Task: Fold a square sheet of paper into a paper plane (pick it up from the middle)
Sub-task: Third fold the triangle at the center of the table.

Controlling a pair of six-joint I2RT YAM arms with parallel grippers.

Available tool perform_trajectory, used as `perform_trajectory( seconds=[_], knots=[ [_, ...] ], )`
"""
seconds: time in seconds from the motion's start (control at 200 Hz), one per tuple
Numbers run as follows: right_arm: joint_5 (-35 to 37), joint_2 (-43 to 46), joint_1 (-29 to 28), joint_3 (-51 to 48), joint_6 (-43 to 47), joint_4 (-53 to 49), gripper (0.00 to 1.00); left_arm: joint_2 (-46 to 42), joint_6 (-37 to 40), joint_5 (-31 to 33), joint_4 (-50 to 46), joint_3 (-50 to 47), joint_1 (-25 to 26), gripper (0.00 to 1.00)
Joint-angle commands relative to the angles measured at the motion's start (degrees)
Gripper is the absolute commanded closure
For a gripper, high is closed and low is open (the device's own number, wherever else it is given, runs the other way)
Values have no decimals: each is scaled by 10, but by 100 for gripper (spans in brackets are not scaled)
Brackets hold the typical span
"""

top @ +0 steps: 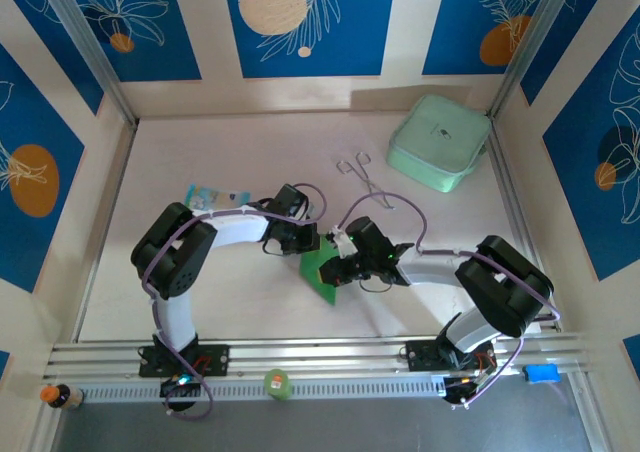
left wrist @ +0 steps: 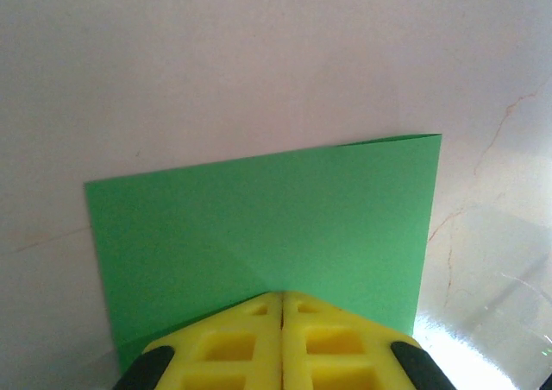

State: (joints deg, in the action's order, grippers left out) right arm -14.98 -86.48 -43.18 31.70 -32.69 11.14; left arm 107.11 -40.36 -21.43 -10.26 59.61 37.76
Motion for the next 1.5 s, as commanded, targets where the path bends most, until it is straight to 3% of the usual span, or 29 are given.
perform_trajectory(
  seconds=[0.0,0.51,1.495],
  knots=[
    [9,-9,6,-8,-3,-12,100,12,6,14,-18,-8,-6,91],
    [78,-18,8,18,-6,-70,100,0,-1,12,-13,-13,-6,91],
    [98,-26,6,37,2,-100,100,2,-3,7,-10,-13,-6,92]
  ],
)
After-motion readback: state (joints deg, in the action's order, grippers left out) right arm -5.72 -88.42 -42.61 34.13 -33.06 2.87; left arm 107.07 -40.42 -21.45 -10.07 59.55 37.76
